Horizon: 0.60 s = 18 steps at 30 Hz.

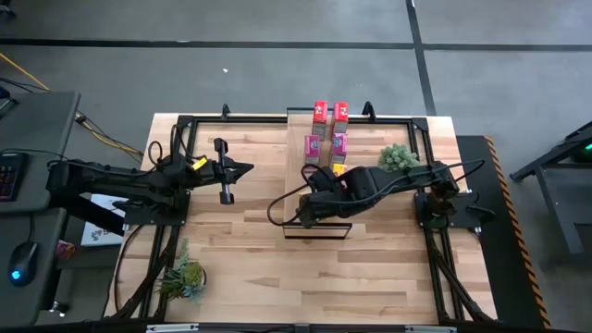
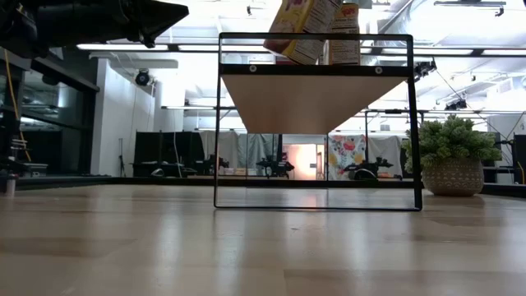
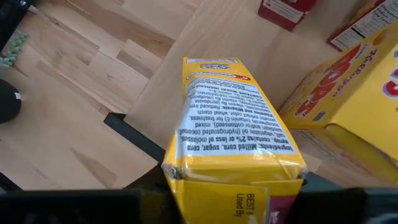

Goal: Stack cereal on shelf
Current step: Put the yellow cereal box on the shelf aligned with the yellow cereal box

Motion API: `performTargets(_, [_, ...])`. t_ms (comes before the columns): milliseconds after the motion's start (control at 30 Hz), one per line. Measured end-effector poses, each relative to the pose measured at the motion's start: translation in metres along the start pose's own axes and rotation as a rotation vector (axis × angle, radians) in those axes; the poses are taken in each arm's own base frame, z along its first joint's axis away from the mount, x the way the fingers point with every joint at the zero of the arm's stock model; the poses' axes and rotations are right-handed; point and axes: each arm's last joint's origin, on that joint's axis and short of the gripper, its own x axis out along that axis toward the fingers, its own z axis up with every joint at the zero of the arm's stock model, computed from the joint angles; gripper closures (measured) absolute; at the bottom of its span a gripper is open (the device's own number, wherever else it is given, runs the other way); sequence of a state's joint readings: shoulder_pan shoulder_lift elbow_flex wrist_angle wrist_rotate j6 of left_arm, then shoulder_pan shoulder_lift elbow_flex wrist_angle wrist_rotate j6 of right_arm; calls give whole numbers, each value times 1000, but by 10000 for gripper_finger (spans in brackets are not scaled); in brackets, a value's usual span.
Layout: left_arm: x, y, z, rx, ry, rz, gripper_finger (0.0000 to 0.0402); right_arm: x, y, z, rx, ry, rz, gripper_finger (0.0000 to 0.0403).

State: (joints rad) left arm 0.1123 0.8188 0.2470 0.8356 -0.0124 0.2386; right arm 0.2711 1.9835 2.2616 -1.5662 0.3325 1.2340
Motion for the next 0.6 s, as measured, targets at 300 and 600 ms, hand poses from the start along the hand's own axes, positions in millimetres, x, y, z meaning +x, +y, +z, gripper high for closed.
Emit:
performTargets(300, [0,0,0,0,0,0,401,3,-3,7,32,-8,-14,279])
performTargets(600, [0,0,0,0,0,0,401,9,-4,11,29,-12,-25,278])
